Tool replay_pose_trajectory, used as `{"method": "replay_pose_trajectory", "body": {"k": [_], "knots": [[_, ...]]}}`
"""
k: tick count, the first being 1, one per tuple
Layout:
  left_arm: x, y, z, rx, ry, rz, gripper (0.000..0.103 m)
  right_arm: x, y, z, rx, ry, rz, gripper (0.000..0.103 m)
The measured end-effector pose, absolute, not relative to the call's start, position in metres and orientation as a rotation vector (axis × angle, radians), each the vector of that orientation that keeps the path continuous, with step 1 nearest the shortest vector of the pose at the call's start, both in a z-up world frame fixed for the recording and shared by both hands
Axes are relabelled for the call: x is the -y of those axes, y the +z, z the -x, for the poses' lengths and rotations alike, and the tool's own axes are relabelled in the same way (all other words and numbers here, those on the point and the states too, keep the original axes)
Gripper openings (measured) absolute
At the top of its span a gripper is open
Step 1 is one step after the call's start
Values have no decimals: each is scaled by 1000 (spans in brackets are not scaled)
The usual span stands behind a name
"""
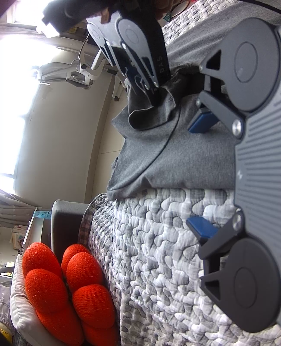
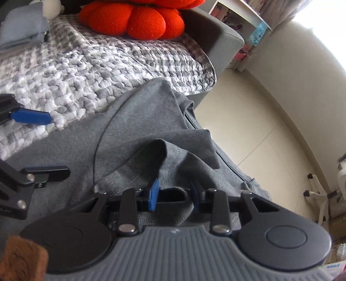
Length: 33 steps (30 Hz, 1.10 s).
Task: Fold clothes
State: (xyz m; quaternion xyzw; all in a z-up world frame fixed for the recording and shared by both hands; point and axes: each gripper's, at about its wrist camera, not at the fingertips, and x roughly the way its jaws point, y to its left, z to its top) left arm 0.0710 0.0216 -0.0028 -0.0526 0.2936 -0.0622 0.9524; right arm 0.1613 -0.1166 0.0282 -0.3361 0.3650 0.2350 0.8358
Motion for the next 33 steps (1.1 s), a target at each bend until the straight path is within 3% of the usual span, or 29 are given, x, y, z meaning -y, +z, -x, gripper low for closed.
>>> {"method": "replay_pose_trajectory", "body": {"k": [3,9,12,16,19,20,27,33], "knots": [[-21,-3,-71,-596,-127,109,85,114,31,-161,-734,486,671,11],[-22,-3,-72,-595,-128,113,85,133,66,-161,-543,404,377,7],[-22,-3,-72,-595,-128,114,85,138,69,-168,-547,422,208,7],[-25,-3,-72,-592,-133,127,85,124,63,-168,-600,435,247,9],[-25,-3,-72,-591,-134,132,85,142,77,-159,-571,456,146,27],[-25,-3,-71,-591,-134,132,85,151,83,-157,-566,460,99,28],[-25,-3,-72,-590,-134,134,85,215,67,-143,-658,442,-25,28],[-25,-3,-71,-588,-133,137,85,185,33,-138,-738,533,35,29]]}}
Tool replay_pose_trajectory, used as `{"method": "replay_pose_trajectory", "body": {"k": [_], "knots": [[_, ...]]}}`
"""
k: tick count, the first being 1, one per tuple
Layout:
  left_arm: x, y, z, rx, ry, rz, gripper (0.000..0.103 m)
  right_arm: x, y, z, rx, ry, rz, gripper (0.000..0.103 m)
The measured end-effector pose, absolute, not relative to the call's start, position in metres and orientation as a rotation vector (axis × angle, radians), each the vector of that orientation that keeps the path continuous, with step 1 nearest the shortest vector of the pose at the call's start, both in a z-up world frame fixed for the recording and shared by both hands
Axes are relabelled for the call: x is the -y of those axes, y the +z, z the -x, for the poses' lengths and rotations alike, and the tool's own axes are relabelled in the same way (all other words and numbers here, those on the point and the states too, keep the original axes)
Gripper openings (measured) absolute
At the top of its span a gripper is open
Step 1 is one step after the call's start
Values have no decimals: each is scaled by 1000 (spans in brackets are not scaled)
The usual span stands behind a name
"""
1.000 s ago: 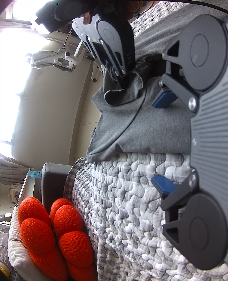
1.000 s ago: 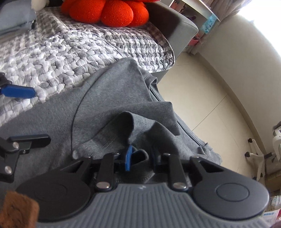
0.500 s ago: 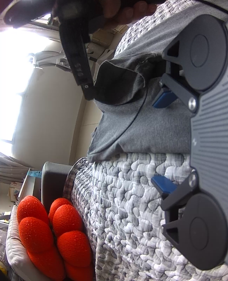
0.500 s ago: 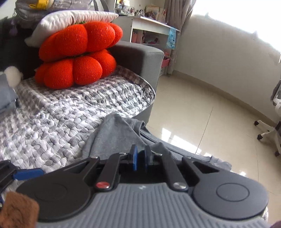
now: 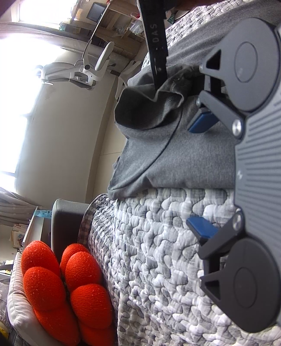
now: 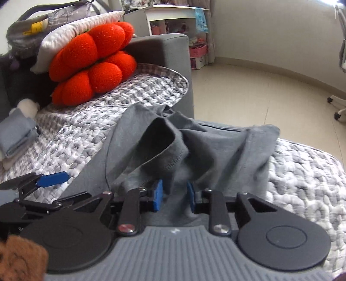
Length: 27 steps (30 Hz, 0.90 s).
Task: Fold clothes
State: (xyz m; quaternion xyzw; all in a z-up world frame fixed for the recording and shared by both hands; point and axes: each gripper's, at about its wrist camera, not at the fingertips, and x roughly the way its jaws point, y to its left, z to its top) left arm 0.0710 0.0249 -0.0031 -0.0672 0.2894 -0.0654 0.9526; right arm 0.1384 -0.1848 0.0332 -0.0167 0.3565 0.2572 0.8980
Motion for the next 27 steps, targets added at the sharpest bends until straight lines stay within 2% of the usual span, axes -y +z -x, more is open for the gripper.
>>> {"method": "replay_pose_trajectory", "body": {"k": [6,12,16,20,27], "knots": [[-27,-3,-70,-585,-135,150,86,146,21,-140,-721,530,199,29],[-26,-3,-71,-586,-135,152,86,180,47,-113,-660,565,59,28],[-26,-3,-71,-588,-133,149,86,179,12,-107,-725,557,109,30],[-26,-3,-71,-591,-134,150,86,187,21,-96,-716,550,39,33],[-25,-1,-63,-609,-134,121,86,217,29,-13,-729,647,-33,32]]}}
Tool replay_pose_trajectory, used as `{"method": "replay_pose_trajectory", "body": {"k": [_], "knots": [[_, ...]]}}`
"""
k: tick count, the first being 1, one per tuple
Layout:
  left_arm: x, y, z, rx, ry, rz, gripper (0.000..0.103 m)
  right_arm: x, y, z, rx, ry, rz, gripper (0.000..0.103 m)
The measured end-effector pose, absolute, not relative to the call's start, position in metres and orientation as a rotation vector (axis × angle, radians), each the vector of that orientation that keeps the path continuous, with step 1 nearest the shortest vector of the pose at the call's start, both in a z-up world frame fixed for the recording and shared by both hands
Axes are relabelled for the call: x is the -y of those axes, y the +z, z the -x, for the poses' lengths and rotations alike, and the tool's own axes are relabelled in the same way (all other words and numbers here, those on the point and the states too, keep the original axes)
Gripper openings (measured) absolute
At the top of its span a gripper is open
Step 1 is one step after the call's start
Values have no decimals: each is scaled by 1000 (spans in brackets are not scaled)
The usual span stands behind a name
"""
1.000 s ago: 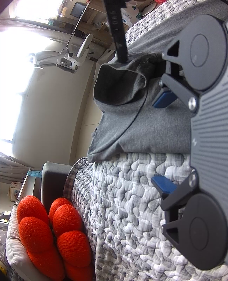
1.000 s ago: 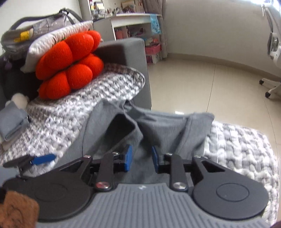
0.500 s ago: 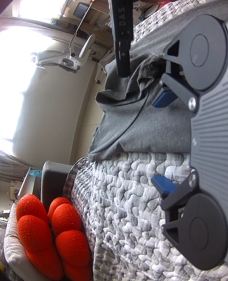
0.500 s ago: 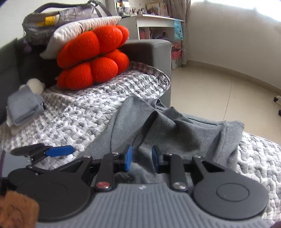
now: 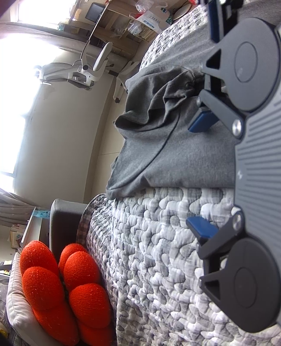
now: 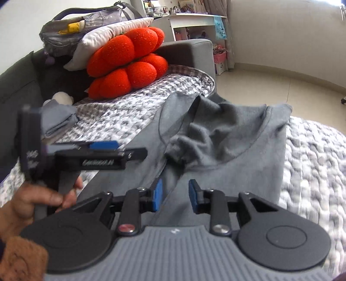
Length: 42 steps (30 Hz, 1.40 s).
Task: Fold clothes
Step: 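Grasp the shirt hem with both grippers side by side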
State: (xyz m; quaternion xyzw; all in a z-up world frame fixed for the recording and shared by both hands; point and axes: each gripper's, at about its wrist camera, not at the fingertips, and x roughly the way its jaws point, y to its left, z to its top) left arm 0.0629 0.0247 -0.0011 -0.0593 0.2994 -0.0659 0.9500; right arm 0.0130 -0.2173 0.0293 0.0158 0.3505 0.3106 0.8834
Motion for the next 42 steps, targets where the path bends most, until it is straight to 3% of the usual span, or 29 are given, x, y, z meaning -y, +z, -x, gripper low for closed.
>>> {"method": "replay_pose_trajectory", "body": {"k": [6,16,20,26,29,31,37,42], "knots": [[-24,-1,17,-624,-249,25,87,254,13,78,-783,793,-92,32],[-33,-11,153,-563,-493,-48,88,234,0,167,-569,809,-5,34],[-55,-7,173,-588,-504,-1,86,197,-1,164,-588,833,64,35],[-85,-8,205,-612,-489,46,85,186,2,163,-677,1009,-68,36],[-88,-15,214,-632,-498,53,84,169,-18,151,-835,961,-94,36],[-88,-18,216,-641,-492,52,74,160,-30,149,-895,925,-109,17],[-93,-27,217,-685,-544,131,56,163,-36,155,-892,888,-195,8],[-91,-39,213,-737,-544,145,50,168,-43,162,-900,868,-185,7]]}}
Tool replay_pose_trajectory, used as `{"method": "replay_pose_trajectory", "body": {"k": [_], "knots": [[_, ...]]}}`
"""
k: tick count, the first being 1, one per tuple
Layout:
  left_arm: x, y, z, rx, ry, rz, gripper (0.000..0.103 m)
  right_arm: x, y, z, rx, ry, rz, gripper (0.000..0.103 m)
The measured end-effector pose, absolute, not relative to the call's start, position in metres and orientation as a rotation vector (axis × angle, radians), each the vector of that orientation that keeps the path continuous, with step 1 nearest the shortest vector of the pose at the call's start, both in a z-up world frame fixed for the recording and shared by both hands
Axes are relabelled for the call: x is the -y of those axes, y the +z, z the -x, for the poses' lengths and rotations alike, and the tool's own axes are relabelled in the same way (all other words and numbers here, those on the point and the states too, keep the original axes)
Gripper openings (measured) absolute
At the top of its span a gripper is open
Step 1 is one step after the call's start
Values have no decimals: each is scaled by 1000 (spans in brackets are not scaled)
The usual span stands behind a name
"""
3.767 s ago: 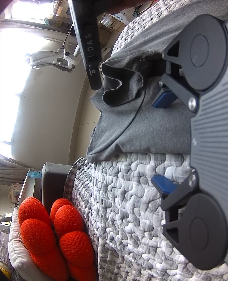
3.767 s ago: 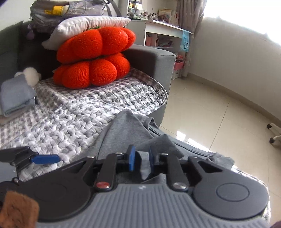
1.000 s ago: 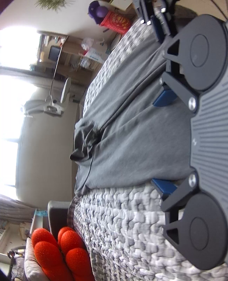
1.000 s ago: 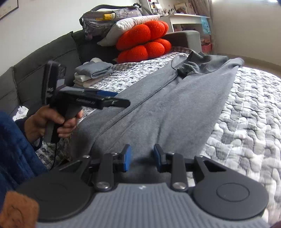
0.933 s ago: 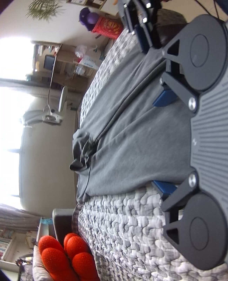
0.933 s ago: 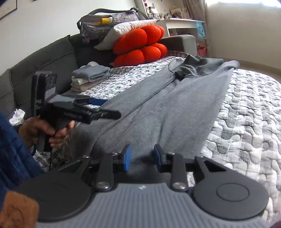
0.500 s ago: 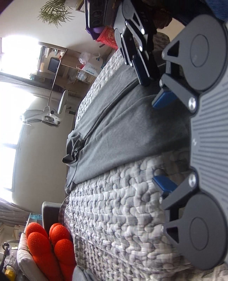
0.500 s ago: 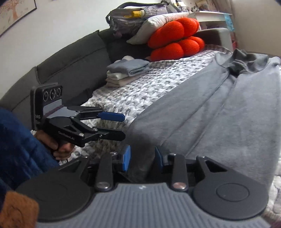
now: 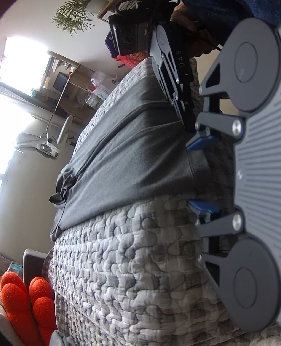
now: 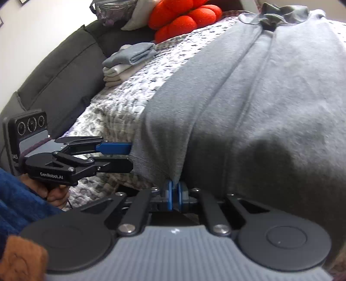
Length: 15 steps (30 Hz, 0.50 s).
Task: Fold clothes
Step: 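Grasp the shirt hem with both grippers side by side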
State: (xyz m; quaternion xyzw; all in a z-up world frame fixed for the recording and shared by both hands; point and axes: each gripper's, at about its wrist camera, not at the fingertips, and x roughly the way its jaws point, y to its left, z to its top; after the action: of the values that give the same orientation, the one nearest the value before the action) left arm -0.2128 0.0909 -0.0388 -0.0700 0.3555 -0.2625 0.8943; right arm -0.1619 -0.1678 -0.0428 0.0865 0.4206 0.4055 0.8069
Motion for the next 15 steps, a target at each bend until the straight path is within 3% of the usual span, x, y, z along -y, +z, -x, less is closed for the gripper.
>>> {"method": "replay_pose_trajectory", "body": {"k": [7,12,15], "knots": [[-86,-42,204,-755,-564,181,47,161,-47,170,-908,874,-143,7],[-87,-46,201,-766,-532,183,16,165,-49,170,-891,873,-108,8],[-91,-48,200,-771,-525,217,10,175,-40,172,-864,909,-142,17]]}}
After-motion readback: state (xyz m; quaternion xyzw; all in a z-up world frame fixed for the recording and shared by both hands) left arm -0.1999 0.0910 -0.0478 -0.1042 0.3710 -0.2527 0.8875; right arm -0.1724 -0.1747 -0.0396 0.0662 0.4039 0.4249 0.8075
